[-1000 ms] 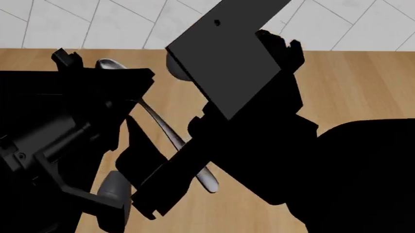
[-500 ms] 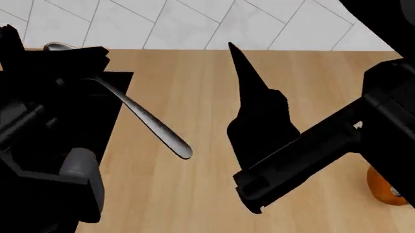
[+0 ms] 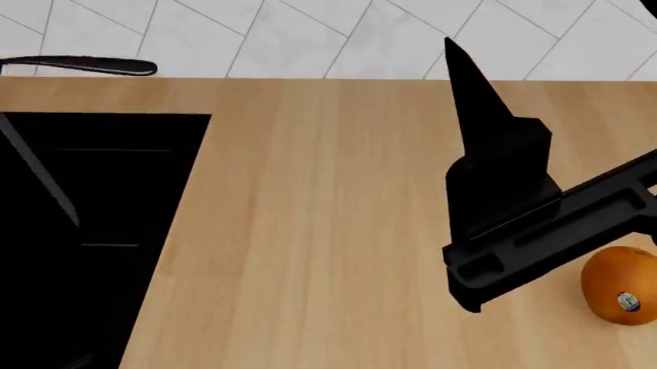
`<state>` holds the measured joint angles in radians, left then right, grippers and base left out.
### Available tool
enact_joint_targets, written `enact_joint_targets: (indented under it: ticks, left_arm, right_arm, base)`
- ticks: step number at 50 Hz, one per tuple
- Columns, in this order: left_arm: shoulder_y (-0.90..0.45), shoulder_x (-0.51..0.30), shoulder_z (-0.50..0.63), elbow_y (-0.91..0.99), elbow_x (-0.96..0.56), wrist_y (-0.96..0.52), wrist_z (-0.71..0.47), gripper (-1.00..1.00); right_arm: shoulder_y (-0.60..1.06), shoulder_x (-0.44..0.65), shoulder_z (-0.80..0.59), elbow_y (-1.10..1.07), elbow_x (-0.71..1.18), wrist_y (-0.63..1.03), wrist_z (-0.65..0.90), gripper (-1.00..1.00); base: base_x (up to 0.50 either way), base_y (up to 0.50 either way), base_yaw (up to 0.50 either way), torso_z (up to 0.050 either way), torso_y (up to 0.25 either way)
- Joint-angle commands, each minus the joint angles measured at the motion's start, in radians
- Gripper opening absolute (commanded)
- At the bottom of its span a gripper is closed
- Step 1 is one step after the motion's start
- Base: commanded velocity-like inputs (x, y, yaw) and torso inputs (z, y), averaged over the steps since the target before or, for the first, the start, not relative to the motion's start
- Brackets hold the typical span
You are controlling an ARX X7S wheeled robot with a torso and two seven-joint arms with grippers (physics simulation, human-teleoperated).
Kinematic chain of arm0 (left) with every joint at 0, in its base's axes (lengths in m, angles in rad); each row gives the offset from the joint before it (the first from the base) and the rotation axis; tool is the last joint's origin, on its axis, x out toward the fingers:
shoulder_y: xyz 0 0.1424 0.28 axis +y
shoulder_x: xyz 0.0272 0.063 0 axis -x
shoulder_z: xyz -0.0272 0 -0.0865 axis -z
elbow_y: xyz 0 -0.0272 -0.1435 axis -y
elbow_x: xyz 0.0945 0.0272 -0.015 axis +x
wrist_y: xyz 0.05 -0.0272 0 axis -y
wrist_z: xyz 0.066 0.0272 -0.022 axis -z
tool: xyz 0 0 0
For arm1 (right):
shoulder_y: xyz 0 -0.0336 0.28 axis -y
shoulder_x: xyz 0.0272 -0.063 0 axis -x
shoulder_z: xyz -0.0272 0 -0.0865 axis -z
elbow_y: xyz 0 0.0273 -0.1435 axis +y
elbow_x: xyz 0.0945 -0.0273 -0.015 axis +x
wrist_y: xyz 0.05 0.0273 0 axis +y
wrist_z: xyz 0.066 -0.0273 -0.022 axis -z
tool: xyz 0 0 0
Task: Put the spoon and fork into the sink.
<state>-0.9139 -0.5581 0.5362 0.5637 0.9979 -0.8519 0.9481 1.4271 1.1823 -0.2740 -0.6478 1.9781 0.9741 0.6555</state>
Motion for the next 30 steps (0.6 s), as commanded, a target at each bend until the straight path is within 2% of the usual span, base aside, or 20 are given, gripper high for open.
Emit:
enact_joint_targets:
  ticks: [1,7,13,21,30]
  left_arm:
    - [-0.052,0.074,-0.044,-0.092,0.125,-0.266,0.194,-1.00]
    - [-0.036,0.027,0.002,-0.173,0.143,-0.257,0.243,-1.00]
    - [-0.019,0.049,0.011,-0.246,0.148,-0.303,0.274,-1.00]
    - [0.012,0.052,0.024,-0.296,0.109,-0.292,0.292,-1.00]
    - [0.028,0.057,0.033,-0.380,0.064,-0.249,0.258,-1.00]
  right_arm:
    - [-0.023,-0.010,0.029,0.003,-0.025,-0.011,-0.017,1.00]
    - [-0.038,-0.014,0.033,0.000,-0.035,-0.017,-0.027,1.00]
    - [-0.067,-0.006,0.046,-0.006,-0.043,-0.031,-0.035,1.00]
    - [-0.076,-0.003,0.051,-0.013,-0.039,-0.035,-0.033,1.00]
    - [-0.117,0.013,0.073,-0.023,-0.044,-0.053,-0.045,1.00]
  base:
    - [0.00,0.00,0.00,0.000,0.000]
    - [0.00,0.00,0.00,0.000,0.000]
    - [0.00,0.00,0.00,0.000,0.000]
    - [0.00,0.00,0.00,0.000,0.000]
    - [0.00,0.00,0.00,0.000,0.000]
